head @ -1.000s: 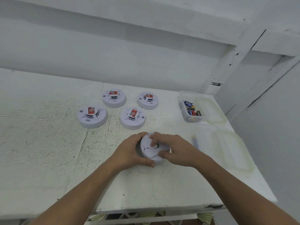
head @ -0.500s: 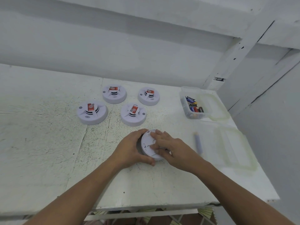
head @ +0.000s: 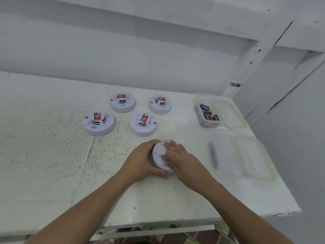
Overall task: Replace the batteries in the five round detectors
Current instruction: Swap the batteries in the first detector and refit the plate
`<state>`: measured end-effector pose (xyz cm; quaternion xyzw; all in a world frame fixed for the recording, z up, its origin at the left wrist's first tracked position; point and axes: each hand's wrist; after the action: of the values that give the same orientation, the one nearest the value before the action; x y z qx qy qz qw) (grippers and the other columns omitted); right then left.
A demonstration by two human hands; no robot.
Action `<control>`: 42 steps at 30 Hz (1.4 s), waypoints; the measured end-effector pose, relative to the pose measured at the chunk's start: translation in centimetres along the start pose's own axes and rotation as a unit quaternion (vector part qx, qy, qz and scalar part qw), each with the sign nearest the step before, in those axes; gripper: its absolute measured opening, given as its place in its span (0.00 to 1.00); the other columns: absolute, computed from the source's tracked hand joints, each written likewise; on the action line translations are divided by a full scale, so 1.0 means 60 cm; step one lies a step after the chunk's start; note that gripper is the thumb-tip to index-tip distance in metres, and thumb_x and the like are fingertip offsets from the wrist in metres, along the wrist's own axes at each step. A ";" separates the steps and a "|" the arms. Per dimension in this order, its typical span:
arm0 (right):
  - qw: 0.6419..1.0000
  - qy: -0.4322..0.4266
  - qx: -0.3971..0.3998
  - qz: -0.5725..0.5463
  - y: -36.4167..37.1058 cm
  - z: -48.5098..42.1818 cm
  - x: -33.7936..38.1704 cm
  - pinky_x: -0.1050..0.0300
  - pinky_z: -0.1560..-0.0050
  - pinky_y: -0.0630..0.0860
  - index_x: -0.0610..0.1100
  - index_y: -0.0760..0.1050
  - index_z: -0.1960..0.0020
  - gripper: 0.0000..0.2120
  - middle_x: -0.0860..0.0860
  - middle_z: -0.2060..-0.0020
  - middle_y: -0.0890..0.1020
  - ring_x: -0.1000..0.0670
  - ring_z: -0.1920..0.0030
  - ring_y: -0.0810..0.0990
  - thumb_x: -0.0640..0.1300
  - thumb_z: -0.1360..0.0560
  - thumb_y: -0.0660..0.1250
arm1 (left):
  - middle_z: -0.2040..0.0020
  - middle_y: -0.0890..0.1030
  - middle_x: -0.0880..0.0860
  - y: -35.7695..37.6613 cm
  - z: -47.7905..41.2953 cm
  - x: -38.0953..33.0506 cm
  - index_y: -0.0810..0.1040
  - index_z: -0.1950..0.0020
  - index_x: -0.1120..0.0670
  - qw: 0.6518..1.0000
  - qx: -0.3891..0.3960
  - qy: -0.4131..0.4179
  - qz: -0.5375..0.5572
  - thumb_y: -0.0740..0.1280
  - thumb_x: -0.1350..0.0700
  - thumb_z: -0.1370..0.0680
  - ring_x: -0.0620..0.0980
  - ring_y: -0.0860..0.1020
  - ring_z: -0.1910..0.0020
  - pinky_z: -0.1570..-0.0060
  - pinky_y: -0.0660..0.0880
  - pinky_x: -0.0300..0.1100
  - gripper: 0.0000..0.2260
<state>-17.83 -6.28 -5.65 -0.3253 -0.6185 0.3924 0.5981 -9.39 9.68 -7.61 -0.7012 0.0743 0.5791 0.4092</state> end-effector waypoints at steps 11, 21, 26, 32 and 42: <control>0.958 0.099 -0.133 -0.235 0.006 0.022 0.000 0.71 0.32 0.62 0.54 0.73 0.40 0.16 0.58 0.32 0.72 0.61 0.28 0.62 0.39 0.24 0.64 | 0.46 0.77 0.36 0.001 0.004 0.006 0.69 0.41 0.35 1.000 -0.007 0.001 0.002 0.83 0.45 0.47 0.36 0.74 0.47 0.48 0.72 0.35 0.38; 0.954 0.092 -0.116 -0.260 0.019 0.044 -0.020 0.60 0.32 0.69 0.60 0.69 0.38 0.29 0.62 0.31 0.67 0.61 0.30 0.65 0.33 0.31 0.67 | 0.49 0.78 0.31 -0.003 0.008 0.000 0.72 0.46 0.33 0.999 -0.014 -0.006 0.042 0.82 0.45 0.45 0.32 0.74 0.47 0.52 0.70 0.28 0.32; 0.891 0.120 -0.127 -0.419 0.000 0.032 -0.021 0.55 0.44 0.78 0.48 0.76 0.42 0.25 0.55 0.44 0.81 0.53 0.42 0.80 0.30 0.35 0.74 | 0.46 0.80 0.35 -0.009 0.010 0.002 0.75 0.42 0.39 0.993 -0.042 0.010 0.110 0.68 0.33 0.34 0.35 0.77 0.46 0.51 0.71 0.29 0.23; 0.819 0.133 -0.161 -0.534 -0.017 0.000 -0.012 0.49 0.55 0.81 0.39 0.75 0.43 0.16 0.43 0.52 0.84 0.44 0.53 0.83 0.46 0.27 0.71 | 0.42 0.80 0.40 -0.007 0.014 0.008 0.75 0.36 0.45 0.978 -0.080 0.020 0.189 0.59 0.41 0.23 0.40 0.76 0.40 0.43 0.71 0.36 0.19; 0.756 0.218 -0.168 -0.594 -0.001 -0.036 0.011 0.51 0.67 0.79 0.38 0.76 0.45 0.14 0.41 0.55 0.84 0.39 0.60 0.84 0.48 0.21 0.62 | 0.54 0.82 0.46 -0.004 0.013 0.005 0.74 0.44 0.43 0.974 -0.126 -0.015 0.188 0.62 0.54 0.20 0.44 0.80 0.54 0.57 0.73 0.36 0.07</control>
<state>-15.70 -5.49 -5.35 -0.0640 -0.5963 -0.2333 0.7655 -9.70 10.48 -7.76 -0.7117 0.1254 0.6610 0.2021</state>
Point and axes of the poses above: each hand's wrist, its own z-axis away from the middle knuckle, its own y-axis out of the palm, x = y × z
